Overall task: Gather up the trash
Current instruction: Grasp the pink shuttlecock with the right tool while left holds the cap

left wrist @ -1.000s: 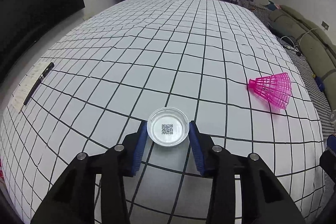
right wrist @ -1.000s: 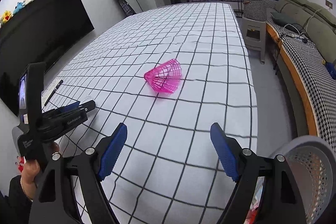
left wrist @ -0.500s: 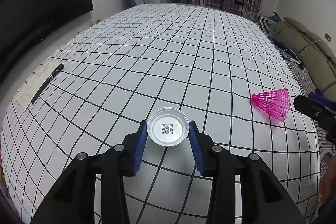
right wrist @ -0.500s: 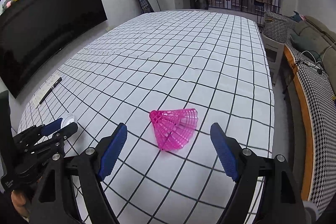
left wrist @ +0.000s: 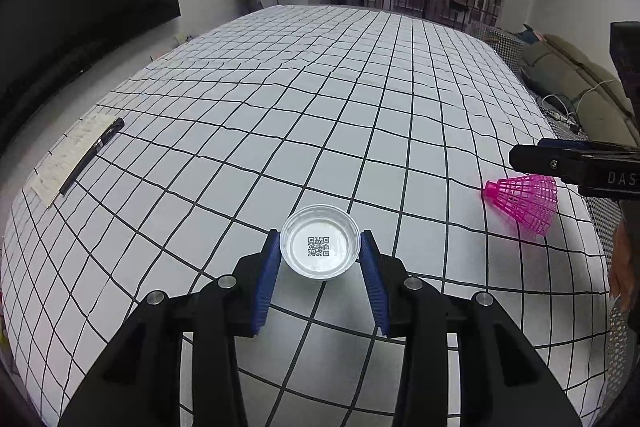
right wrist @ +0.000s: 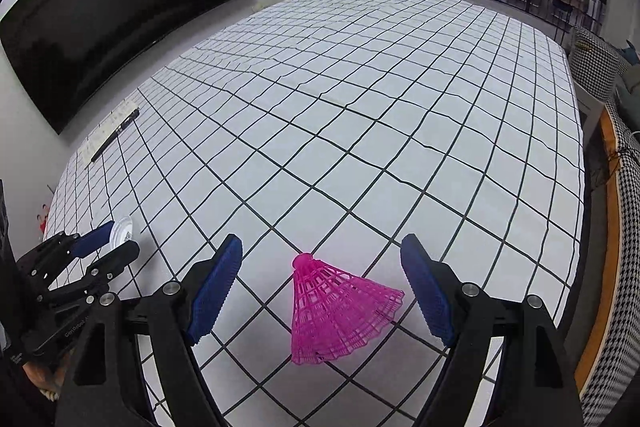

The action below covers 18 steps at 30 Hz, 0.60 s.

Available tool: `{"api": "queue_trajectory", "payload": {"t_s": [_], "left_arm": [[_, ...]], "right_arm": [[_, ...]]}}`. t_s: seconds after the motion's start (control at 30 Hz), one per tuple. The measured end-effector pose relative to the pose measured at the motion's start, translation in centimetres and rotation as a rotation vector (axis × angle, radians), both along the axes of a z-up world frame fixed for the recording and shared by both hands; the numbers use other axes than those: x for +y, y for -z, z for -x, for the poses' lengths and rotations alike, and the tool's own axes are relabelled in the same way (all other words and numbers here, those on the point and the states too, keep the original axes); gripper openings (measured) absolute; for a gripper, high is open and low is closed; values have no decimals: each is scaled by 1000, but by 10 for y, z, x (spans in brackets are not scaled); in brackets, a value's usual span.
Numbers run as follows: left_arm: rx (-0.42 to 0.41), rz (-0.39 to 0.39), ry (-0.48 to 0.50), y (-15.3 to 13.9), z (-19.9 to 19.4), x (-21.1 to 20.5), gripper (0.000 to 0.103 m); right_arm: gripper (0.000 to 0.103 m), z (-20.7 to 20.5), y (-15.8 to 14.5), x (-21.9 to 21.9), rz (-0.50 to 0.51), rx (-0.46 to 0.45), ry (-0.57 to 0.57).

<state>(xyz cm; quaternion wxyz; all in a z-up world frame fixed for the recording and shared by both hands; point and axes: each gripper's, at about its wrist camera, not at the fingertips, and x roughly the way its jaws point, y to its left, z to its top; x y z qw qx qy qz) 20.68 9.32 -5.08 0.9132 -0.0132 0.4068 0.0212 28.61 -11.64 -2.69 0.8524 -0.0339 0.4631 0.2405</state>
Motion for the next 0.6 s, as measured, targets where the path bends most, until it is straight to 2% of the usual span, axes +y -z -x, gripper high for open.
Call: {"api": "queue_trajectory", "payload": {"t_s": [0.23, 0.4, 0.6], "left_arm": [[3, -2, -2, 2, -1, 1, 39], [5, 0, 1, 2, -1, 1, 39], [2, 1, -2, 2, -1, 1, 39]], "right_arm": [[78, -12, 21, 10, 56, 131, -92], [78, 4, 25, 15, 87, 127, -104], [78, 16, 32, 25, 129, 104, -46]]}}
